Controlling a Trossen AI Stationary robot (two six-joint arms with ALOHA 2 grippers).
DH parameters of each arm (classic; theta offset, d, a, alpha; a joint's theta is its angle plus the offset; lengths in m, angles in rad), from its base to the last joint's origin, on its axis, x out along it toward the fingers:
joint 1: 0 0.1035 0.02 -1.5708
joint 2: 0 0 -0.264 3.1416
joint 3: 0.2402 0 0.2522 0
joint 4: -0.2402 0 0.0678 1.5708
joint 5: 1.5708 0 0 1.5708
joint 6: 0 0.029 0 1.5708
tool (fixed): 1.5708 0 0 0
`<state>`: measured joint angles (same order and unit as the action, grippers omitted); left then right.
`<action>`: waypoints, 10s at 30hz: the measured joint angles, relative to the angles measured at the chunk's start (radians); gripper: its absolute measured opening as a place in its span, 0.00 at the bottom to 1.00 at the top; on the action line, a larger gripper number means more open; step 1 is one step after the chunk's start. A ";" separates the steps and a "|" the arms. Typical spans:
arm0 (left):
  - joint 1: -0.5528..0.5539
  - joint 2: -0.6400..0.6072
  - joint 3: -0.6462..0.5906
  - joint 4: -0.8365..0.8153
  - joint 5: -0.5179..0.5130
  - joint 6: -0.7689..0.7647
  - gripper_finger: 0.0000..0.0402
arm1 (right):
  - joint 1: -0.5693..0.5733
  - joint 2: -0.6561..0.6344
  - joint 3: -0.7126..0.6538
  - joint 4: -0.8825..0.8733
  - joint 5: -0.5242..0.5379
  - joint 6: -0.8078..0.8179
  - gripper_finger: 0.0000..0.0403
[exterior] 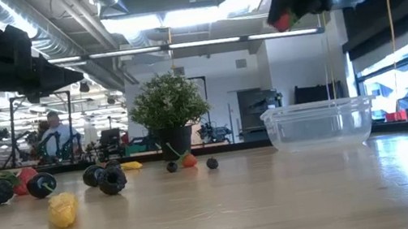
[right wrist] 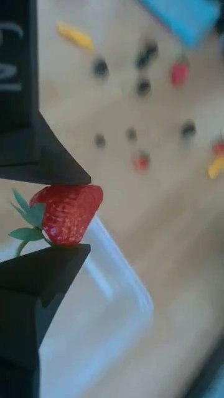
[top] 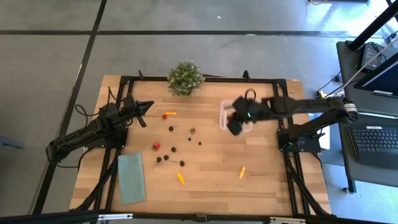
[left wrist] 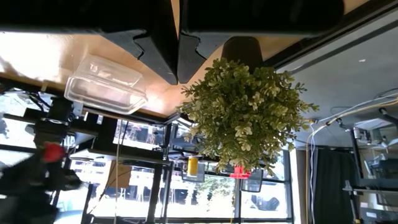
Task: Pick and placing Produce into tupperware
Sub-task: Put the right strawberry into the transparent bin, then put the right sweet corn into the transparent bin, then put the right blueberry into the transparent bin
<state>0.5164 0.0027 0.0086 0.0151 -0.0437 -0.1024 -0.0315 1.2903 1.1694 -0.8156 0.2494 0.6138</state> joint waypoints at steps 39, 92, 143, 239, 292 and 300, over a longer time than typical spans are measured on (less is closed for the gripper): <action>0.000 0.000 0.000 0.000 0.001 0.000 0.00 | -0.286 0.399 -0.112 0.005 -0.210 -0.230 0.46; 0.000 0.000 0.000 0.000 0.001 0.000 0.00 | 0.525 0.373 -0.046 -0.114 -0.270 -0.747 0.47; 0.000 0.000 0.000 -0.002 0.009 -0.003 0.00 | 0.564 0.501 -0.096 0.002 -0.128 -0.558 0.04; -0.001 0.000 0.000 0.001 0.008 -0.079 0.00 | 0.096 0.719 0.380 0.206 -0.269 -0.663 0.58; -0.001 0.000 0.000 -0.001 0.008 -0.079 0.00 | 0.110 0.871 0.379 0.167 -0.229 -0.671 0.16; -0.001 0.000 0.000 -0.001 0.008 -0.079 0.00 | 0.110 0.866 0.380 0.166 -0.231 -0.643 0.09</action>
<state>0.5157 0.0025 0.0086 0.0143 -0.0353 -0.1818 0.0780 2.1563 1.5497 -0.6495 0.0186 -0.0295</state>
